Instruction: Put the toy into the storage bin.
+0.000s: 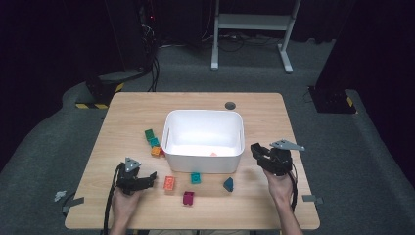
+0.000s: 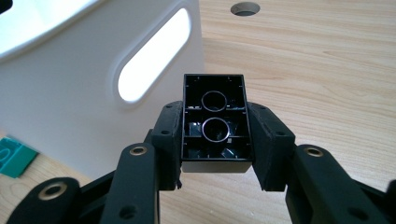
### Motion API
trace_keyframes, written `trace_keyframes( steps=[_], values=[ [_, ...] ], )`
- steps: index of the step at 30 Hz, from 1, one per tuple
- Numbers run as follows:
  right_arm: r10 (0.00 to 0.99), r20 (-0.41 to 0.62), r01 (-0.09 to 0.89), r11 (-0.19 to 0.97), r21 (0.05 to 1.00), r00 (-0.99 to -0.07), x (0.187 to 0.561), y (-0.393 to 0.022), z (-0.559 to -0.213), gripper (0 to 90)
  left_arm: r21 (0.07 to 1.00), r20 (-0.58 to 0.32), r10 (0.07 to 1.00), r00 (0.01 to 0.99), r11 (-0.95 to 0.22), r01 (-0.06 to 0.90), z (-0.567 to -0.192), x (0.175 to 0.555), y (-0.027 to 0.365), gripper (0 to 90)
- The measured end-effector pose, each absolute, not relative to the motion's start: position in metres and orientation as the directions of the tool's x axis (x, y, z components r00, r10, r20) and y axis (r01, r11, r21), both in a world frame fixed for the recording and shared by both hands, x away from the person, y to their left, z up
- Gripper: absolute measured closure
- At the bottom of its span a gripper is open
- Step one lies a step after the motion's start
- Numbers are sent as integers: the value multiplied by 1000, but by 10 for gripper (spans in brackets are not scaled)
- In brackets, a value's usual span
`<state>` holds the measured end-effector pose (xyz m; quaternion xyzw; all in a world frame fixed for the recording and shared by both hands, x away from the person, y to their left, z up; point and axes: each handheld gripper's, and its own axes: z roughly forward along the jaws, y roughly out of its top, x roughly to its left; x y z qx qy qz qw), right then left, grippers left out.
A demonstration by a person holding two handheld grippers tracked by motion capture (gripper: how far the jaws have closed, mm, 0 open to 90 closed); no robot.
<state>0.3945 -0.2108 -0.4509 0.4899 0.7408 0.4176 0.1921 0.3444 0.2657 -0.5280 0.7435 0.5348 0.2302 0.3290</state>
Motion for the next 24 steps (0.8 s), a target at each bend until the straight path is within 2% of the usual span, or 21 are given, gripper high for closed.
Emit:
trace_keyframes(
  steps=[2, 24],
  values=[
    [885, 146, 572, 153, 806, -442, 394, -212, -449, 593, 735, -9, 947, 322, -212, 644, -528, 344, 266, 163],
    [873, 114, 522, 174, 835, -474, 394, -207, -417, 593, 736, -10, 947, 322, -210, 643, -528, 344, 266, 163]
  ],
)
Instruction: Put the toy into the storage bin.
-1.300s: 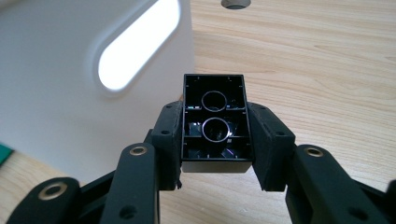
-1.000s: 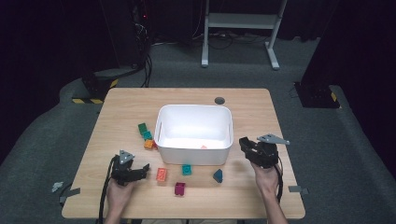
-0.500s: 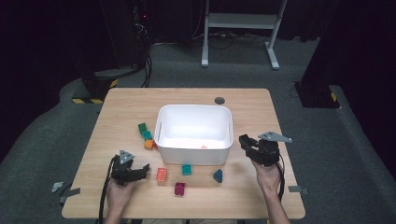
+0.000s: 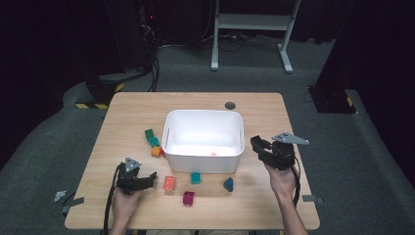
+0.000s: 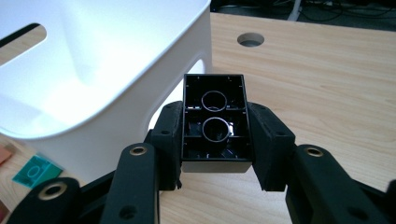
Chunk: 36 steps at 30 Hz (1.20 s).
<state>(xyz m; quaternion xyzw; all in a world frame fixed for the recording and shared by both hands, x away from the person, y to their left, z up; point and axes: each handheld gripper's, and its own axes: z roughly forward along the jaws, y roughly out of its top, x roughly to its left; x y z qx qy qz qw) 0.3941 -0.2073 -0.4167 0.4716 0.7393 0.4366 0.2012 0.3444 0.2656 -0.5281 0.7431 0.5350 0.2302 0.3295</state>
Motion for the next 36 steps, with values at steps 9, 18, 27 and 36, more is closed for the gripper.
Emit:
trace_keyframes(
  steps=[9, 18, 27, 36],
  values=[
    [868, 101, 504, 184, 844, -487, 394, -209, -403, 593, 736, -10, 947, 322, -211, 644, -528, 344, 266, 163],
    [857, 104, 492, 186, 851, -504, 397, -205, -388, 593, 737, -12, 947, 320, -208, 643, -528, 344, 265, 163],
    [840, 102, 460, 187, 868, -533, 399, -196, -374, 593, 738, -14, 948, 318, -205, 642, -528, 345, 265, 163],
    [818, 94, 447, 211, 869, -568, 404, -181, -365, 593, 738, -13, 948, 319, -206, 643, -528, 345, 265, 163]
  ],
)
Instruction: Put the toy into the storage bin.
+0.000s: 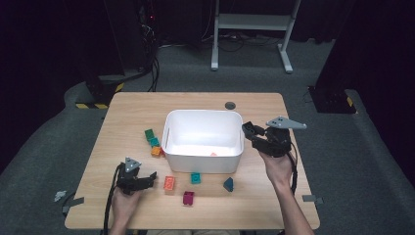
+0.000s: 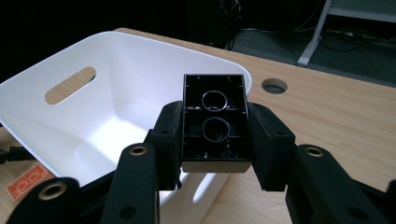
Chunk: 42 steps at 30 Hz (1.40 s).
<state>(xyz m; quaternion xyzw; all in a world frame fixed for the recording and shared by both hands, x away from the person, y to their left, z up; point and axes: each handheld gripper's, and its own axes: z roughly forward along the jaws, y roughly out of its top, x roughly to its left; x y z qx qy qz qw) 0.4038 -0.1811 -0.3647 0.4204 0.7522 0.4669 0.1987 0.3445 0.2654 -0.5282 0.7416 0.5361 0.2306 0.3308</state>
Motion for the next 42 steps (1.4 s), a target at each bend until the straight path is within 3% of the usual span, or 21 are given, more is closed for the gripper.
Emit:
trace_keyframes(
  steps=[33, 42],
  values=[
    [763, 75, 479, 323, 816, -642, 434, -128, -386, 584, 738, -14, 948, 319, -205, 642, -528, 344, 265, 163],
    [755, 72, 452, 309, 837, -651, 433, -127, -386, 413, 739, -14, 948, 318, -205, 642, -528, 345, 265, 164]
  ],
)
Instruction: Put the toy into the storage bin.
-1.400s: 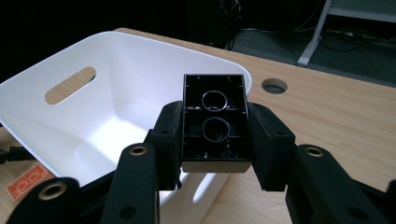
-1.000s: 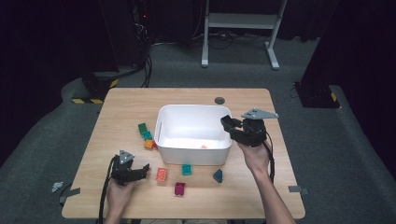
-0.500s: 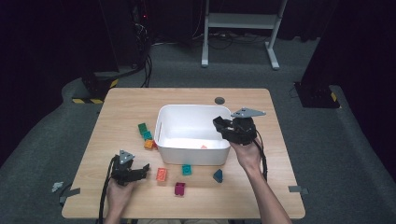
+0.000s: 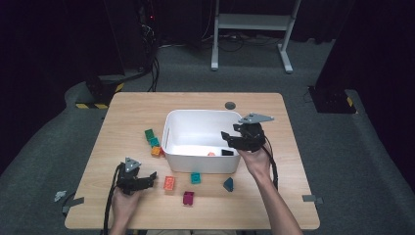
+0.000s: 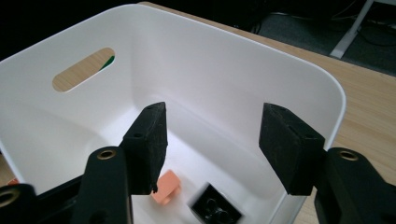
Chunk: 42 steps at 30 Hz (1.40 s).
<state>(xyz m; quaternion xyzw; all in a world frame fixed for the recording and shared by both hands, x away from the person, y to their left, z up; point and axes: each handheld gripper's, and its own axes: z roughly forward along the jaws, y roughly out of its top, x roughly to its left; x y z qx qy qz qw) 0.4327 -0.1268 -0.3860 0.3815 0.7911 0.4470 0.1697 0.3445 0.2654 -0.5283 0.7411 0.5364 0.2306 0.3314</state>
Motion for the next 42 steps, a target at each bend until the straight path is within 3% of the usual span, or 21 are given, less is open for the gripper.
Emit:
trace_keyframes(
  steps=[20, 32, 42],
  values=[
    [801, 71, 382, 203, 901, -594, 390, -178, -379, 403, 738, -14, 948, 319, -206, 643, -528, 344, 265, 164],
    [833, 88, 372, 147, 917, -546, 365, -205, -391, 416, 738, -14, 948, 318, -205, 642, -528, 344, 265, 164],
    [839, 79, 391, 166, 905, -539, 349, -210, -411, 420, 738, -14, 948, 318, -205, 643, -528, 344, 265, 164]
  ],
)
